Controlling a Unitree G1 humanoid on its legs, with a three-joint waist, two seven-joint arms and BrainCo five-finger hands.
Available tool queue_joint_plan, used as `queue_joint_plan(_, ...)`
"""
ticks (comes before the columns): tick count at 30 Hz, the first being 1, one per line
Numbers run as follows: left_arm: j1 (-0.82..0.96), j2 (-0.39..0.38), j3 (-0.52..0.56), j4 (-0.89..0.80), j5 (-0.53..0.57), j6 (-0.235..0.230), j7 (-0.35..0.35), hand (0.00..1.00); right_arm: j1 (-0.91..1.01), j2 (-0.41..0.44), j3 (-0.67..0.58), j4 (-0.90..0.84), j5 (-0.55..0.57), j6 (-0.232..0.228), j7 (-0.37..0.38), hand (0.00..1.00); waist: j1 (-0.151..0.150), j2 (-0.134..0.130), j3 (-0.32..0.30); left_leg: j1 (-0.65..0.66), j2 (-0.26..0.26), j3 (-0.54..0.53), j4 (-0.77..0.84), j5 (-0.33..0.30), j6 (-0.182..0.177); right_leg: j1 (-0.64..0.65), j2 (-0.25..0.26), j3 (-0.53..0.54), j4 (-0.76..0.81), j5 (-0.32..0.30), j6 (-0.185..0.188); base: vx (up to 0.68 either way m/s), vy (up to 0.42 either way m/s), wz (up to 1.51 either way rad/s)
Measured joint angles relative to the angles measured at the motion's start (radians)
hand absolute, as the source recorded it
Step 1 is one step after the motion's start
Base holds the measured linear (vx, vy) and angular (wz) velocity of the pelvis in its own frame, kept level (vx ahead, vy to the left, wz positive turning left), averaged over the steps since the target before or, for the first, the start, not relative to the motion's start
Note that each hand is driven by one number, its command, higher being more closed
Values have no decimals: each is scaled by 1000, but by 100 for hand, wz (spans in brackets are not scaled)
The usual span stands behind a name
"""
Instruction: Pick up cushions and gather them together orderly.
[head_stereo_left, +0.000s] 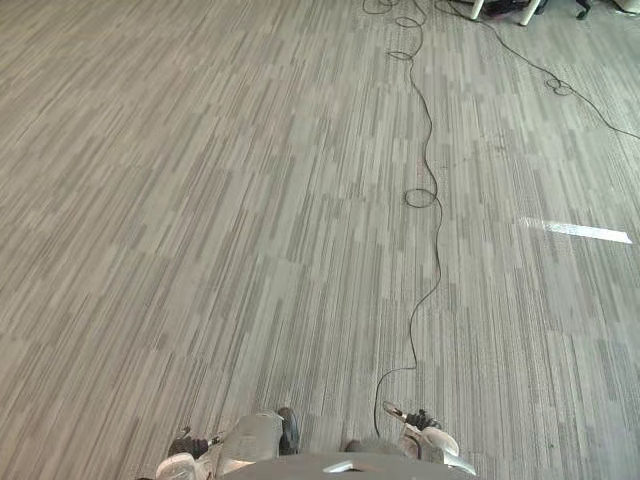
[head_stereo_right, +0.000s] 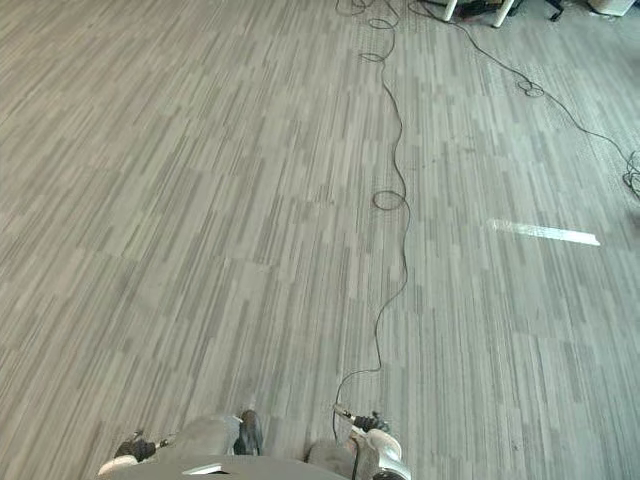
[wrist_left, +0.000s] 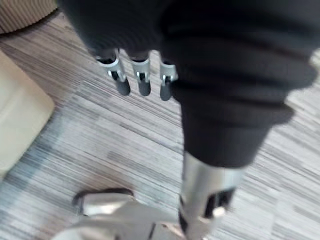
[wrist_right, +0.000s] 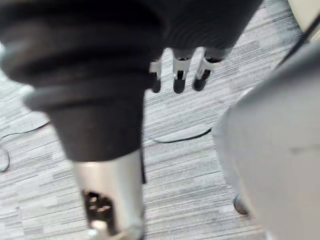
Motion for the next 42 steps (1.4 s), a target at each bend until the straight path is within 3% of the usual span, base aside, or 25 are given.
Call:
queue_joint_plan(3,2,0,-22,-11,-6,-1,1,0,-4,-20,22,2,-1,-5,0,0,-25,22,20,196,12,-33,-104,-2,1,-29,-58,-165,190,-21,-114,479,47,20)
queue_joint_plan(5,-17,5,-36,-21,-17,-3,3,0,-17,-26,37,13,2,-16,3,0,-45,20,24,295,51,-36,-166,-1,1,-148,-44,-279,43,-68,-193,536,-85,12)
queue_joint_plan(7,-28,1,-35,-21,-22,-3,8,0,-23,-34,33,9,3,-18,4,0,-61,21,28,316,68,-55,-169,-1,0,-207,-7,-298,-128,-42,-205,422,-131,14)
queue_joint_plan(9,-36,0,-34,-21,-30,-3,10,0,-24,-38,33,3,3,-17,3,0,-68,18,34,362,84,-84,-176,-1,-1,-224,56,-248,-461,116,-203,501,-187,23)
queue_joint_plan(10,-27,1,-32,-20,-29,-4,11,0,-6,-38,31,3,2,-16,2,0,-79,6,38,394,90,-125,-176,12,-46,-171,92,-202,-646,409,-231,608,-213,28)
queue_joint_plan(11,-48,-13,-21,-20,-29,-6,7,0,-36,-49,25,13,-1,-13,2,0,-74,33,53,374,102,-163,-174,22,-90,-155,108,-200,-644,388,-251,672,-233,25)
queue_joint_plan(12,-57,-12,-15,-24,-29,-16,7,0,-54,-52,12,24,-2,-14,2,0,-73,29,70,377,83,-197,-203,19,-88,-161,95,-182,-613,370,-257,540,-212,6)
queue_joint_plan(15,-63,-38,9,-14,-29,-21,10,0,-64,-51,-18,36,0,-11,3,0,-80,54,82,343,91,-252,-201,106,-110,-120,81,-181,-534,268,-244,368,-174,16)
queue_joint_plan(17,-60,-47,9,-14,-29,-21,10,0,-49,-41,-15,29,-1,-11,6,0,-68,66,72,305,111,-265,-43,112,-117,-66,97,-185,-548,211,-231,271,-81,21)
queue_joint_plan(18,-58,-48,9,-16,-28,-21,9,0,-37,-35,-19,27,-1,-14,6,0,-76,74,65,225,133,-286,134,140,-152,-15,108,-214,-583,202,-224,293,-75,47)
queue_joint_plan(20,-60,-49,17,-21,-27,-18,9,0,-22,-40,-9,17,-2,-13,6,0,-71,85,65,118,174,-273,371,264,-192,54,130,-235,-632,190,-220,393,-58,23)
queue_joint_plan(21,-30,-43,11,-20,-28,-14,9,0,4,-41,12,9,0,-13,5,0,-54,92,72,64,245,-194,547,434,-176,168,162,-228,-722,179,-236,433,-28,-7)
queue_joint_plan(23,-30,-39,9,-23,-30,-15,9,0,7,-44,5,15,1,-10,-1,0,-52,96,71,-25,288,-134,682,285,-122,240,165,-228,-765,158,-236,409,-35,8)
queue_joint_plan(24,-34,-33,6,-24,-30,-15,8,0,7,-45,0,25,4,-9,-1,0,-51,86,77,-74,287,-111,699,224,-123,274,156,-229,-786,147,-227,381,-4,20)
queue_joint_plan(27,-33,-32,1,-52,-30,-16,7,0,-2,-45,-17,52,15,7,-1,0,-29,77,82,-212,247,-21,483,101,-129,380,102,-244,-835,136,-182,403,86,2)
queue_joint_plan(29,-27,-30,-18,-60,-29,-16,8,0,2,-45,-48,52,19,8,-2,0,-27,75,79,-232,173,-5,94,172,-147,422,67,-259,-856,111,-137,472,199,3)
queue_joint_plan(30,-18,-32,-19,-55,-28,-13,7,0,2,-49,-53,52,18,8,-2,0,-10,77,77,-226,140,-25,-94,368,-117,461,55,-247,-879,95,-112,564,242,-5)
queue_joint_plan(32,-24,-19,-20,-59,-28,-13,8,0,0,-24,-31,54,18,8,-1,0,-5,45,52,-237,100,-23,-73,335,-61,466,39,-220,-914,122,-145,453,167,12)
queue_joint_plan(36,-13,1,-4,-39,-27,-9,8,0,-24,-11,-30,69,6,7,0,0,3,-4,42,-225,108,-2,99,270,-4,517,3,-113,-874,258,-78,453,204,0)
queue_joint_plan(37,3,6,-3,-39,-27,-9,8,0,-16,-11,-19,67,0,1,0,0,10,-6,21,-193,99,-2,87,241,-6,476,-6,-83,-768,258,-75,489,196,-47)
queue_joint_plan(38,19,0,-24,-35,-27,-8,6,0,-8,-23,-9,70,-2,1,2,0,7,3,-18,-121,90,-8,4,157,-14,355,-29,-51,-500,231,-30,323,134,-39)
queue_joint_plan(39,19,0,-26,-34,-27,-8,6,0,-8,-23,-8,71,-2,1,2,0,7,1,-20,-118,88,-8,-3,149,-12,349,-30,-49,-482,230,-28,457,175,-13)
queue_joint_plan(40,1,27,-42,-17,-27,-7,1,0,-13,-14,-1,71,-2,4,3,0,-7,-25,-6,-79,55,-7,-21,129,-5,249,-76,-15,-248,246,8,335,99,24)
queue_joint_plan(41,-9,37,-47,-12,-26,1,-3,0,1,-4,-1,73,-2,10,3,0,-23,-31,13,-7,24,-24,-45,109,0,153,-122,-40,9,227,1,406,111,29)
queue_joint_plan(42,-6,37,-52,-14,-27,2,-3,0,8,-3,-9,67,6,9,7,0,-29,-31,15,34,18,-30,-65,103,1,131,-134,-70,70,196,-28,333,66,26)
